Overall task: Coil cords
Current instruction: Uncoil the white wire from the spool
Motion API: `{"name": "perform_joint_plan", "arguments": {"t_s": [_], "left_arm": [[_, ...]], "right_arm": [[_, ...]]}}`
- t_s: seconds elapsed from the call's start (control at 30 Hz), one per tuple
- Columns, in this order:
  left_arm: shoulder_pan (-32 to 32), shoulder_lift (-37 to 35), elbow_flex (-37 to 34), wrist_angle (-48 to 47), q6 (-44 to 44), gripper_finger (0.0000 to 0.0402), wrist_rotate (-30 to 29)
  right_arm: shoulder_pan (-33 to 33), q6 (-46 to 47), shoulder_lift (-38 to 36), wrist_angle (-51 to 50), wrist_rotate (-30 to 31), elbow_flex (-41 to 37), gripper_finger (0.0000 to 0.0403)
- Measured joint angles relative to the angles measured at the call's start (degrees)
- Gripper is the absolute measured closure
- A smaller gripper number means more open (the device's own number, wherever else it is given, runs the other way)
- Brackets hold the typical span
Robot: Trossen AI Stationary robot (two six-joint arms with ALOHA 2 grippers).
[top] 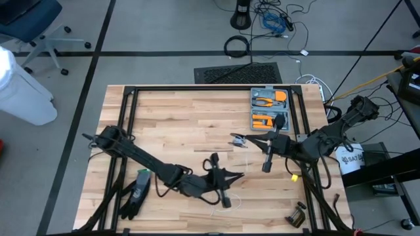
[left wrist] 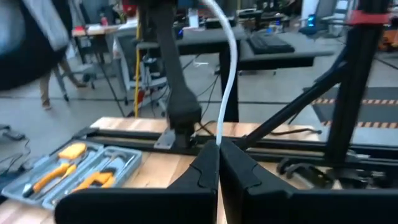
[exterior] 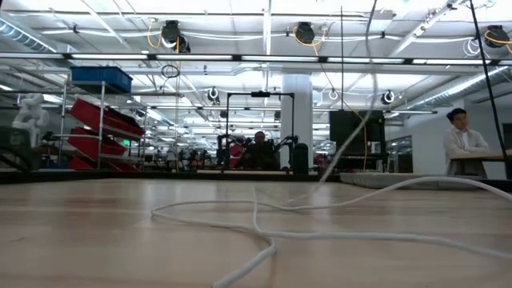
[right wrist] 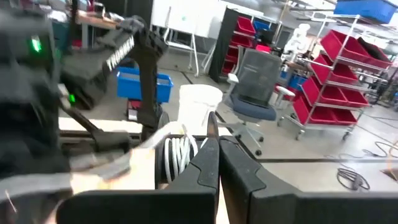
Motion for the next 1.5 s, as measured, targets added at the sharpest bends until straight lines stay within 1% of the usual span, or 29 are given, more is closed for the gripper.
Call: {"name": "perform_joint_plan", "arguments": {"t_s": [0.13,0.23,0.33,0.47,0.53,0.67,0.77,0.87,1.03,1.1,1.13,1.23,1.37,1.5], "left_arm": [[-1.93,-2.82,0.0,-0.27,2.39,0.0399,-0.66],[-3.96,-4.89,0.0,-0.42,5.97,0.0399,-4.44],[-6.52,-6.85,0.0,-1.31,11.09,0.0399,-11.53],[-9.56,-9.43,0.0,-4.64,16.77,0.0399,-23.6],[-10.5,-10.76,0.0,-7.5,18.04,0.04,-27.94],[-12.07,-12.32,0.0,-12.37,18.04,0.04,-34.41],[-12.65,-12.4,0.0,-13.95,18.03,0.04,-36.38],[-12.82,-12.4,0.0,-14.28,18.03,0.04,-36.47],[-12.66,-12.4,0.0,-14.83,17.93,0.04,-36.5],[-12.29,-12.4,0.0,-16.7,16.3,0.04,-36.19],[-12.02,-12.4,0.0,-18.07,14.7,0.04,-35.13],[-10.54,-12.4,0.0,-22.14,9.55,0.04,-29.41],[-7.67,-12.1,0.0,-26.42,1.14,0.04,-19.14],[-4.89,-10.65,0.0,-27.7,-4.34,0.04,-8.63]], "right_arm": [[-0.4,1.23,-0.02,-2.08,-0.01,0.0,0.0403],[-0.46,1.77,0.0,-3.28,-0.12,0.0,0.0403],[-0.46,1.78,-0.01,-3.5,-0.21,0.0,0.0403],[-0.33,2.24,-0.66,-3.46,-0.67,0.0,0.0403],[-0.35,3.35,-1.38,-3.46,-2.45,0.0,0.0403],[-0.33,6.04,-2.41,-3.46,-6.31,0.0,0.0403],[-0.26,7.54,-2.81,-3.44,-8.81,0.0,0.0403],[-0.11,7.8,-2.86,-3.01,-10.62,0.0,0.0403],[1.17,6.3,-2.86,1.42,-13.15,0.0,0.0403],[2.08,4.44,-2.84,4.08,-14.1,0.0,0.0403],[2.55,3.43,-2.84,5.46,-14.1,0.0,0.0403],[3.7,0.91,-2.86,8.39,-13.86,0.0,0.0403],[4.6,-0.19,-2.84,9.8,-12.79,0.0,0.0403],[4.99,-0.99,-2.74,9.87,-8.72,0.0,0.0403]]}}
